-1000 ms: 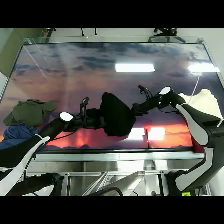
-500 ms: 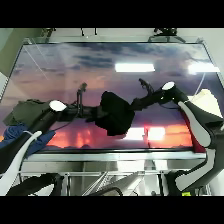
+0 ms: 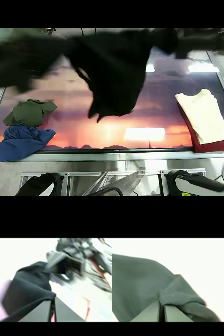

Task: Fold the shirts.

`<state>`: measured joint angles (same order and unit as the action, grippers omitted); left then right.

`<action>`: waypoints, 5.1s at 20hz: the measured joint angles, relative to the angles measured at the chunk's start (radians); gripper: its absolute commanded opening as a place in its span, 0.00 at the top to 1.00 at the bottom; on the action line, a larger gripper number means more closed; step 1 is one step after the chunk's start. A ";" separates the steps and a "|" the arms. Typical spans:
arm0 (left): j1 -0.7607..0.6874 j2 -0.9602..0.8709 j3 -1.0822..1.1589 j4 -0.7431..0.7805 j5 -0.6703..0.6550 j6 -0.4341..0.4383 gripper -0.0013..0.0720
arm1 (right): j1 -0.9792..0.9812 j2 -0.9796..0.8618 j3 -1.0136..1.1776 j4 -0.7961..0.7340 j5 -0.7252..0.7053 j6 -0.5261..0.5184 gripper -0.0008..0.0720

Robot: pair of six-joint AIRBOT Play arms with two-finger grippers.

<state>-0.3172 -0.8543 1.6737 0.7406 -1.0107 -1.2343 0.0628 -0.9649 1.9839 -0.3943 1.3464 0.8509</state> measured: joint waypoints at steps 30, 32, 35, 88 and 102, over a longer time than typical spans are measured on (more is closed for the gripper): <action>0.217 -0.699 -0.409 0.436 -0.092 -0.099 0.04 | -0.181 -0.462 -0.300 -0.465 0.185 0.486 0.49; 0.260 -0.699 -0.375 0.436 -0.169 -0.099 0.04 | -0.206 -0.362 -0.457 -0.522 0.171 0.502 0.49; 0.360 -0.703 -0.289 0.431 -0.213 -0.100 0.04 | -0.243 -0.223 -0.703 -0.571 0.130 0.521 0.49; 0.580 -0.702 -0.572 0.334 -0.315 -0.025 0.96 | -0.436 -0.766 -0.240 -0.339 0.063 0.396 0.45; 0.580 -0.688 -0.590 0.330 -0.270 -0.022 0.96 | -0.249 -0.717 -0.377 -0.400 0.084 0.433 0.73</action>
<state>0.2630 -1.5421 1.0836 1.0706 -1.2812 -1.2560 -0.1864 -1.6821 1.6073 -0.7940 1.4303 1.2842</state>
